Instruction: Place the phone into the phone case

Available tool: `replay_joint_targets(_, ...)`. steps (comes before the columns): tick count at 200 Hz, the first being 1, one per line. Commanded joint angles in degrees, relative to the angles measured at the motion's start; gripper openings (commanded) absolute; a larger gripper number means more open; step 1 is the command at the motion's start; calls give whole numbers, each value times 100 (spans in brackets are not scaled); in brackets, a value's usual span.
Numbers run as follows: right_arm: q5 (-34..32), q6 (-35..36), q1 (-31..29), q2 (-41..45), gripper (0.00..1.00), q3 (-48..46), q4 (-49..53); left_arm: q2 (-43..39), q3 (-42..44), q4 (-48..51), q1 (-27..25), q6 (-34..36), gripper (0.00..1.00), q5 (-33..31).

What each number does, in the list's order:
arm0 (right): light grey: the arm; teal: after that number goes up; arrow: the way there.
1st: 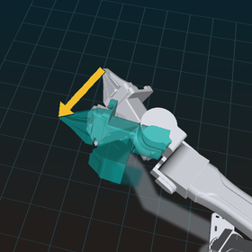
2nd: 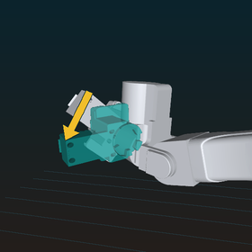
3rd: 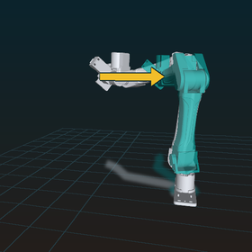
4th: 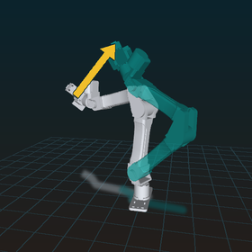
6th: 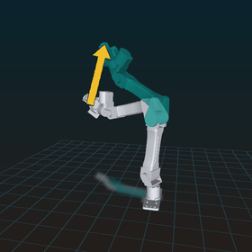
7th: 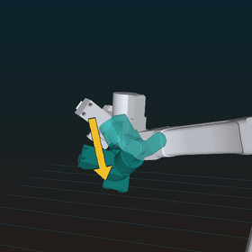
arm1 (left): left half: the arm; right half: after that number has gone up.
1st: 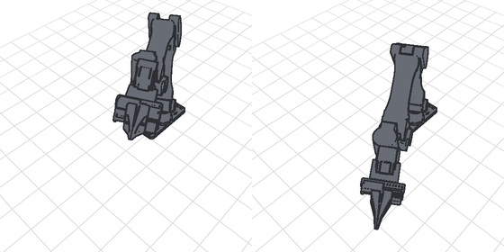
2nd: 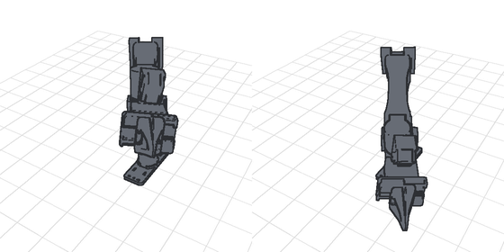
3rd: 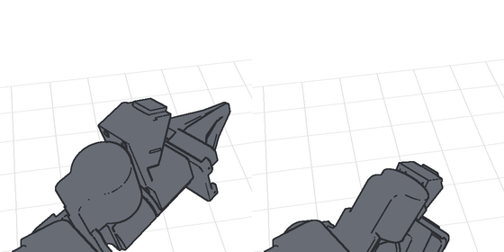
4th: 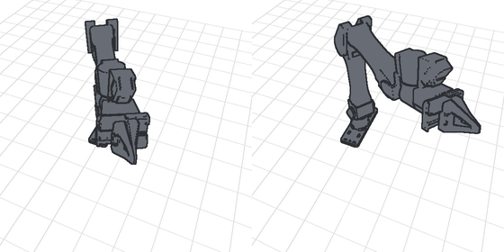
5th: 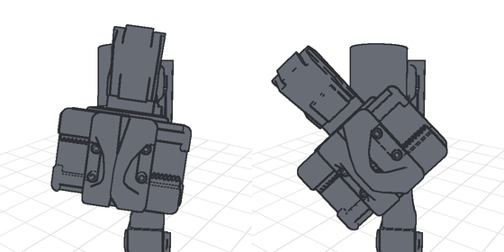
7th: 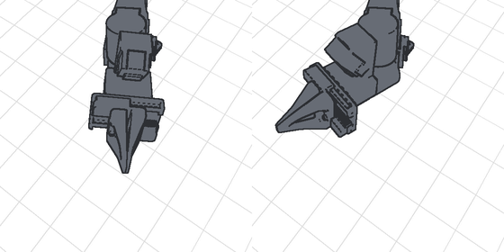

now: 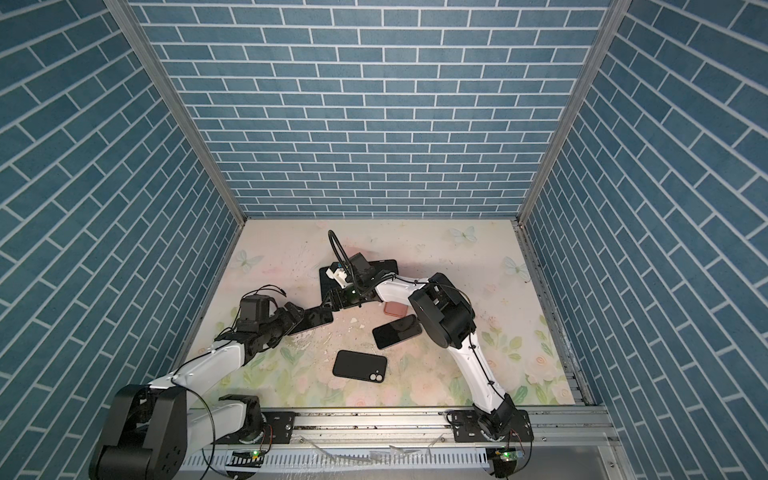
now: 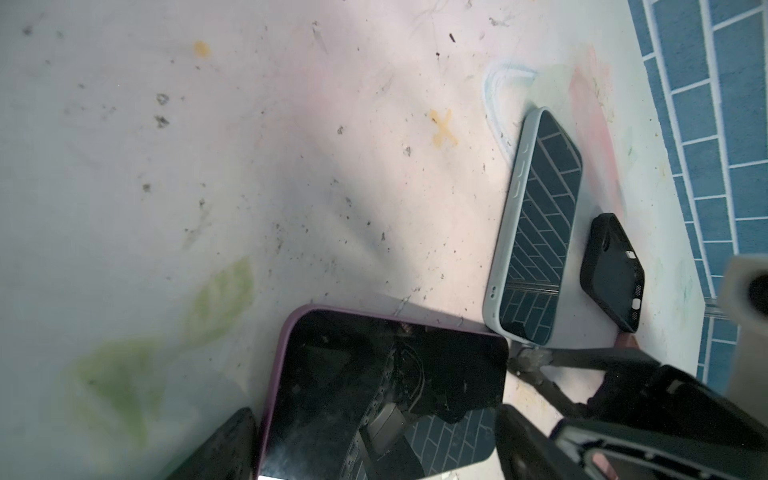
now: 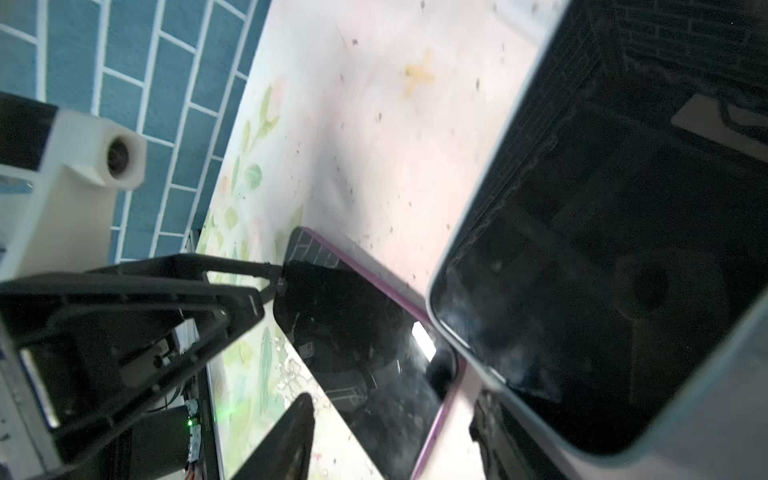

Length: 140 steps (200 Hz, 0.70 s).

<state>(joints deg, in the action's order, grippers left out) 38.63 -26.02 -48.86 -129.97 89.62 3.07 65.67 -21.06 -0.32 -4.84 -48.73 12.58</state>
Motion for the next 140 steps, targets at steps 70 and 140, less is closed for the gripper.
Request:
replay_joint_targets(70,242,173,6,293,63,-374,343,617,-48,-347,1,473,82,706)
replay_joint_targets(140,1212,-405,188,348,63,-725,-739,1352,-118,-983,-55,499,76,1138)
